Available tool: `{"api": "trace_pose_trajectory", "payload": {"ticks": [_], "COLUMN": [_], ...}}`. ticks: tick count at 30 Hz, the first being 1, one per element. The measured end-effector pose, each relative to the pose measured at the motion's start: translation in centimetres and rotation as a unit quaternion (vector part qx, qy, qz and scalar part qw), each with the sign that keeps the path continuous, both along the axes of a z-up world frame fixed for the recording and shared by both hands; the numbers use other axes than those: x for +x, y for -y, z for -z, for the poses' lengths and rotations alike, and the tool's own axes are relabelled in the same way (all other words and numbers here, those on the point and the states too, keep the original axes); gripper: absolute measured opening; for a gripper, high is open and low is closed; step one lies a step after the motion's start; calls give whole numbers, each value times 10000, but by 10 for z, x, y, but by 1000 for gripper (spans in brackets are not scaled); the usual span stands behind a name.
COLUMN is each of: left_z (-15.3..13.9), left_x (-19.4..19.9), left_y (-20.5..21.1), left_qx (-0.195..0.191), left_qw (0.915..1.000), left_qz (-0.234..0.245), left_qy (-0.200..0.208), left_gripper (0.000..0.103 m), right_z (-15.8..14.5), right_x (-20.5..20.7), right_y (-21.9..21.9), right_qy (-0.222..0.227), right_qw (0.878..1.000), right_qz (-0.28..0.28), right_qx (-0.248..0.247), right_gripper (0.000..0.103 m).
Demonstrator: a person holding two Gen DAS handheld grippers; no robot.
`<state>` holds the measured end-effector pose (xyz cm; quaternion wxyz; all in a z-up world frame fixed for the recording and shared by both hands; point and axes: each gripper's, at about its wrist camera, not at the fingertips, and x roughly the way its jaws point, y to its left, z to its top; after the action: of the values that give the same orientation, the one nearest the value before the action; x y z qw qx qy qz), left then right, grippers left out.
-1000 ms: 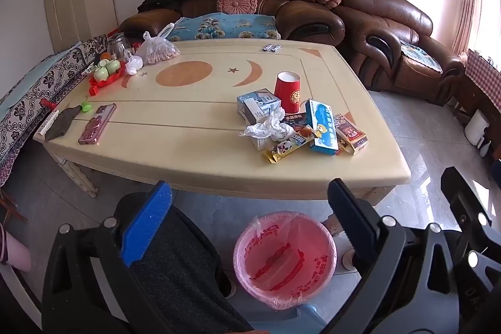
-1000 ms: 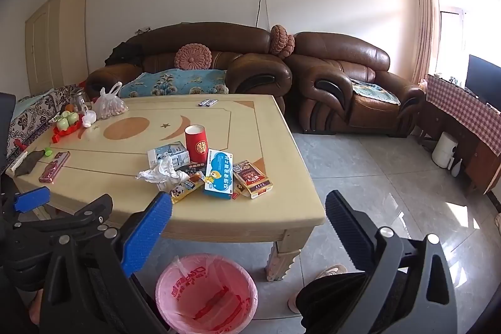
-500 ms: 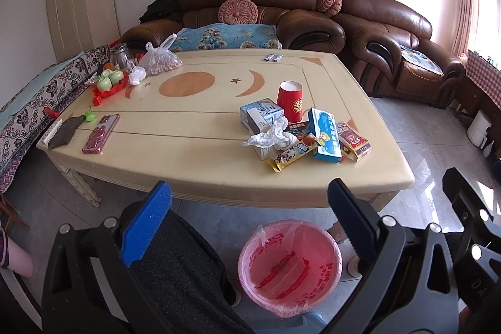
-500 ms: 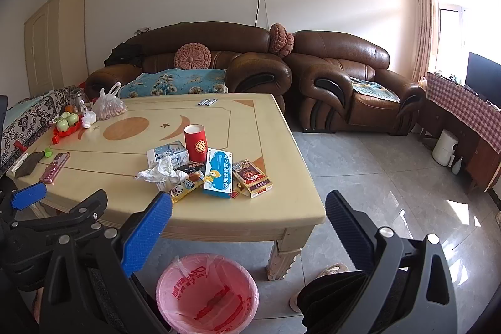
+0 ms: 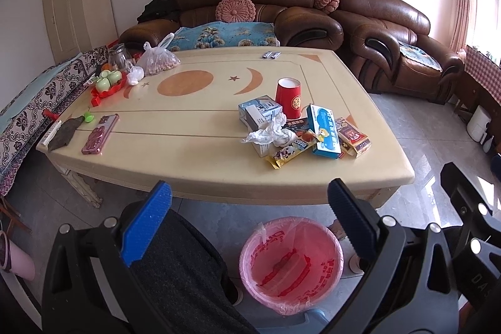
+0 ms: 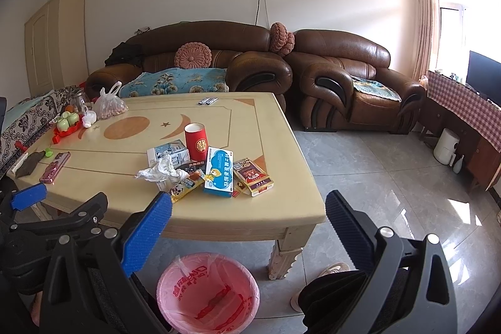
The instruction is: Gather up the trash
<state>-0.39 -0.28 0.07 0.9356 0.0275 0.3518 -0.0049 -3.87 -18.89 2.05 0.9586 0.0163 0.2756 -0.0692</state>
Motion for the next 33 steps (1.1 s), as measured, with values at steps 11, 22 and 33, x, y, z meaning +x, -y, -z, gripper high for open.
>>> {"api": "trace_pose_trajectory", "payload": {"ticks": [11, 22, 33], "left_z": [3, 5, 5], "left_x": [3, 0, 3], "left_y": [0, 2, 0], "left_qx": [1, 15, 21], "left_qw": [10000, 10000, 10000], "left_qz": [-50, -30, -38], "left_qy": [-50, -78, -88], "left_gripper": [98, 98, 98], "right_z": [0, 15, 17], "right_x": [-3, 6, 8], "right_y": [4, -1, -1], "right_qy": [-5, -23, -38], "right_qw": [10000, 10000, 10000], "right_qz": [-9, -16, -29], "right_qx": [31, 42, 62], "right_gripper": [96, 96, 96]}}
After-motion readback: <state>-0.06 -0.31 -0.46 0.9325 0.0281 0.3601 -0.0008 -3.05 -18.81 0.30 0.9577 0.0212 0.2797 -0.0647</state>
